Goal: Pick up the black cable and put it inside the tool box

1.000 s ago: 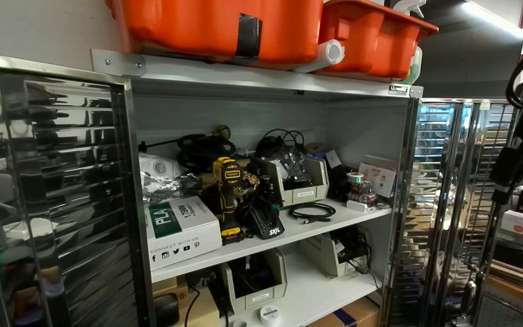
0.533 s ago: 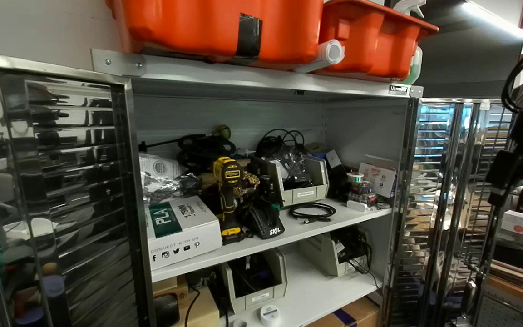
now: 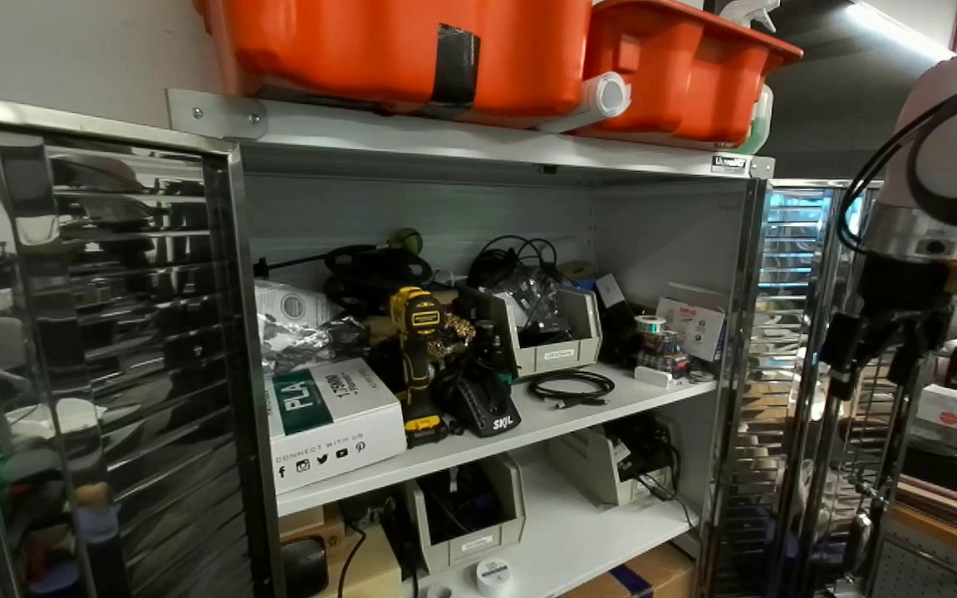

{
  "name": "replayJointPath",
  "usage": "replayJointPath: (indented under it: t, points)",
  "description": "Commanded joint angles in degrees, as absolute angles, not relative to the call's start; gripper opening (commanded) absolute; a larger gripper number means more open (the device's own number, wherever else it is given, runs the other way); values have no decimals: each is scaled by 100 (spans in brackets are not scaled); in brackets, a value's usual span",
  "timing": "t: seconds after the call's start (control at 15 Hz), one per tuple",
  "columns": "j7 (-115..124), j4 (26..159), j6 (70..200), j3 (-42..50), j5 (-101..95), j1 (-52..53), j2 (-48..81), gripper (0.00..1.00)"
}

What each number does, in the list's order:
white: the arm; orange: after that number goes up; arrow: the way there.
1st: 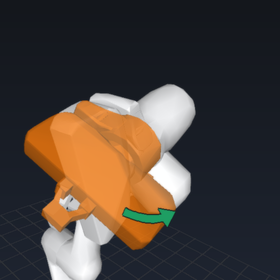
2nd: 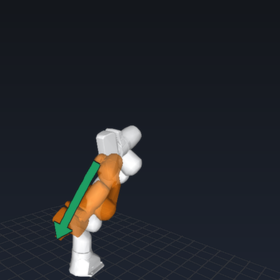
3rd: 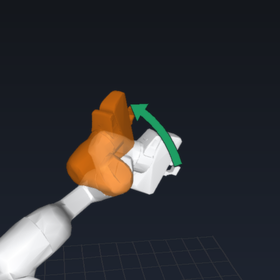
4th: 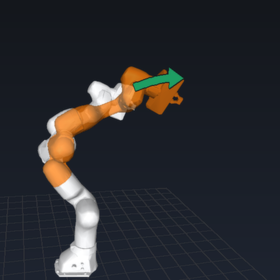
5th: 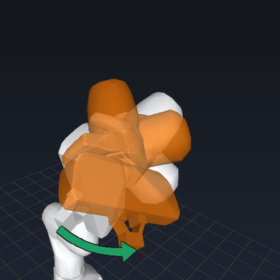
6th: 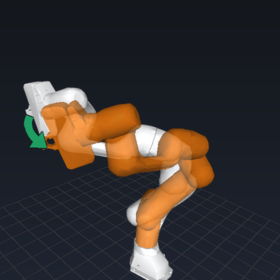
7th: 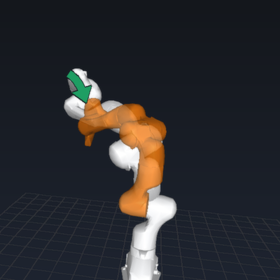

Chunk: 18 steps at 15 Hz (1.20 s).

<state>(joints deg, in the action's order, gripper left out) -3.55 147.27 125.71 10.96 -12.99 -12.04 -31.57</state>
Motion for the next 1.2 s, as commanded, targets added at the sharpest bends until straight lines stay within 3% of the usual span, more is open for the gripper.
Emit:
replayJointPath:
  t: [0.0, 0.67, 1.13]
  points:
    - [-246, 14122, 13153, 1116, -1128, -1169, -2008, 100]
    - [343, 13496, 15010, 989, -937, -1108, -206, 100]
    - [-42, 13493, 16484, 790, 1625, -801, 160, 100]
